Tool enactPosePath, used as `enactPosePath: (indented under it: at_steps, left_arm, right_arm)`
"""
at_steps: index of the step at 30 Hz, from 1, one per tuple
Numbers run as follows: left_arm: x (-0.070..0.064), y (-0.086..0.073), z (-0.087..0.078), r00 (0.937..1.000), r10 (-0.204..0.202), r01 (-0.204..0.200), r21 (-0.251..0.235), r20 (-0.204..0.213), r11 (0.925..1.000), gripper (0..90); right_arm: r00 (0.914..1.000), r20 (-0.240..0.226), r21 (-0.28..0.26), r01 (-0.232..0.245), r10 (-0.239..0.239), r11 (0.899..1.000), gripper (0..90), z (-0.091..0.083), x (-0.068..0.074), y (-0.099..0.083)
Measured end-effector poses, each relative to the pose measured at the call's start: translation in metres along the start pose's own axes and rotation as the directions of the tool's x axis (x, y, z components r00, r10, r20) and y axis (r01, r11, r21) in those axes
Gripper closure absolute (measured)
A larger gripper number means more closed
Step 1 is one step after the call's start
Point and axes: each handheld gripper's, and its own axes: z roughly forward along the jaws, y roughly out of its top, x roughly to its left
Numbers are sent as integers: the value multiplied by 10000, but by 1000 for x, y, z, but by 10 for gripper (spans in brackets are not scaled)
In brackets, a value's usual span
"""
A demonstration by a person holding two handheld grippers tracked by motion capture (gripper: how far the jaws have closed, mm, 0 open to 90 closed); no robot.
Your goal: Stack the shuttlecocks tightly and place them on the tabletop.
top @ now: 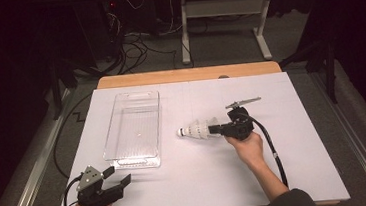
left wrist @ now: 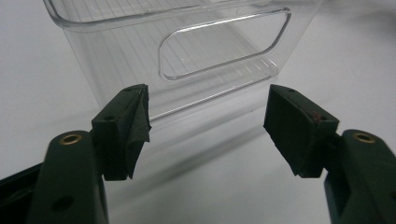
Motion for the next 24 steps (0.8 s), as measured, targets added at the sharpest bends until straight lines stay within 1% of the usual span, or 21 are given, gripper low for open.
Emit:
enactPosePath:
  at_steps: [21, 24]
  left_arm:
    - [0, 0, -1, 10000, -2, 2, -13, -9, 10000, 322]
    - [0, 0, -1, 10000, -13, 13, -27, -18, 10000, 322]
  right_arm:
    - [9997, -229, -245, 82, -87, 9997, 900, 7, 5, 1]
    - [9997, -224, -201, 67, -72, 9998, 900, 9, 5, 0]
